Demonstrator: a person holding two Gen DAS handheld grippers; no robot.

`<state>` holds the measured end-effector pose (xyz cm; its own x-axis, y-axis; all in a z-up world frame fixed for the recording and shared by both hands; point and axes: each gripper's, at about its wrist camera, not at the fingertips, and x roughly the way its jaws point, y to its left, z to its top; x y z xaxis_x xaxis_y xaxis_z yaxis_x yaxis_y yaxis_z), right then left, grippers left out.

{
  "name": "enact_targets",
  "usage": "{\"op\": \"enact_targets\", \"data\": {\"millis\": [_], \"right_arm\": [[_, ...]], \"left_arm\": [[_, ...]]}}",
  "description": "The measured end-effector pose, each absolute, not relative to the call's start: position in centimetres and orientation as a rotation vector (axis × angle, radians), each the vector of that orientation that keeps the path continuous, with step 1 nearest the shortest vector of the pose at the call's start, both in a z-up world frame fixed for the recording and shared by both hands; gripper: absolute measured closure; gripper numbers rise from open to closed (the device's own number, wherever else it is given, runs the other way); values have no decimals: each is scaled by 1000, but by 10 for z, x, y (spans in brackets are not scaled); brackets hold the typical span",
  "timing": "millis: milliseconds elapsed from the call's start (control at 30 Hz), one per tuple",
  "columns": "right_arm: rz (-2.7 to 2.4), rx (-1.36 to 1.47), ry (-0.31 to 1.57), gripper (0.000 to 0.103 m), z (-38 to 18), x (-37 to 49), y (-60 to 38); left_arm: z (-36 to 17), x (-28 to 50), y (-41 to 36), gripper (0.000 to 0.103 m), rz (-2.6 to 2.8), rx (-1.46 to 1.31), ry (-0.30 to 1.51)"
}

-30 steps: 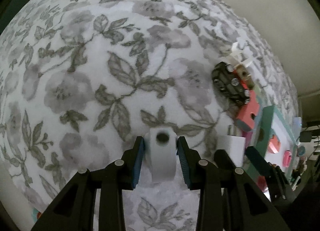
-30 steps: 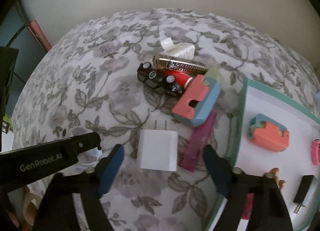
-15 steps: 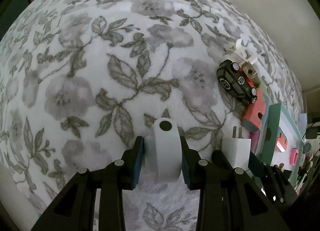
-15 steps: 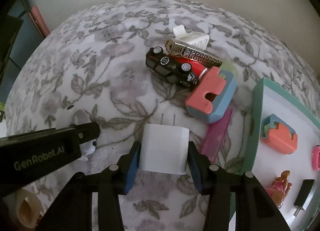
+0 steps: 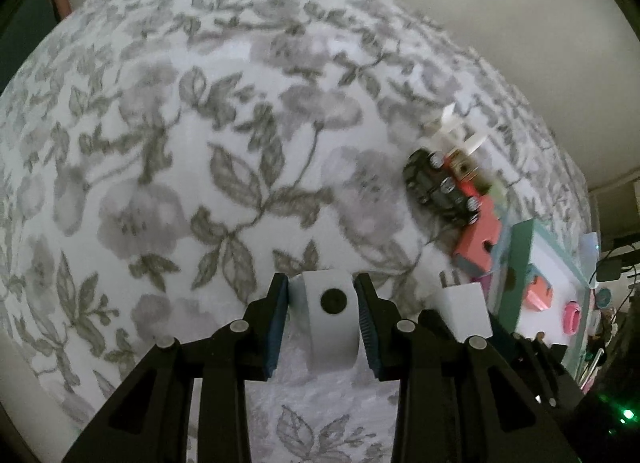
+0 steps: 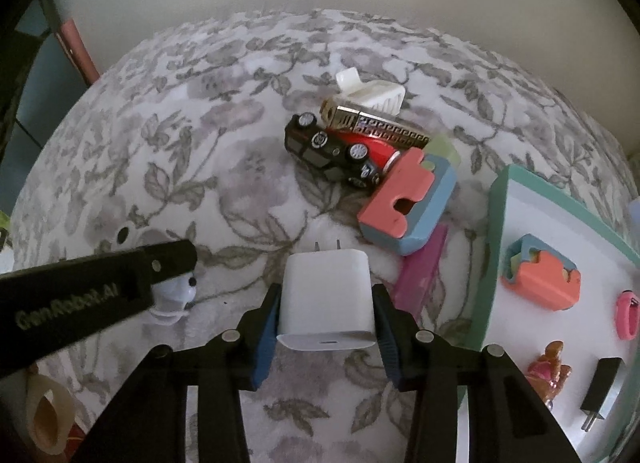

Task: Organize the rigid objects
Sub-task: 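Carry the white cap and white charger into the tray and open both tools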

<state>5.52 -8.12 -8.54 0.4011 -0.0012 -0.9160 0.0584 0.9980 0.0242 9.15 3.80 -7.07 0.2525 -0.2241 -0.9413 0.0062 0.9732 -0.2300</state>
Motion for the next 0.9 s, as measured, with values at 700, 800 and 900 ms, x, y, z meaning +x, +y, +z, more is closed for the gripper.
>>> {"op": "enact_targets", "data": {"millis": [700,800,900], "right_arm": [[-159,191,1056,57,-36,23,-152],[-215,222,1061,57,-33,13,-177],[-277,258,1069,57,-33,1,-203]], "left_arm": [[3,73,-19,68,-301,-55,1121],[7,64,-43,68,-350,-15,1109],[11,53,-68,68,-395,35,1096]]}}
